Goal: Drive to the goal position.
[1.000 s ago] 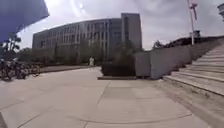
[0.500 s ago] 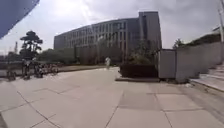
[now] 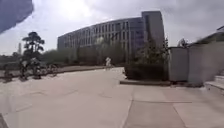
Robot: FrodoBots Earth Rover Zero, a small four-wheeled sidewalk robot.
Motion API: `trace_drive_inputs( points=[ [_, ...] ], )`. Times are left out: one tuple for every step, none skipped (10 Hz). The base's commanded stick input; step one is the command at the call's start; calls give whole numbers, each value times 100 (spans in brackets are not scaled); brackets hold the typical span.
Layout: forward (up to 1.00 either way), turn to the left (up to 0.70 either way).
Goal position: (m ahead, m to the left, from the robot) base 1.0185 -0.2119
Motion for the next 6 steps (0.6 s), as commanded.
trace_drive_inputs(
  points=[
    [100,0],
    [100,0],
    [100,0],
    [100,0],
    [100,0],
    [100,0]
  ],
)
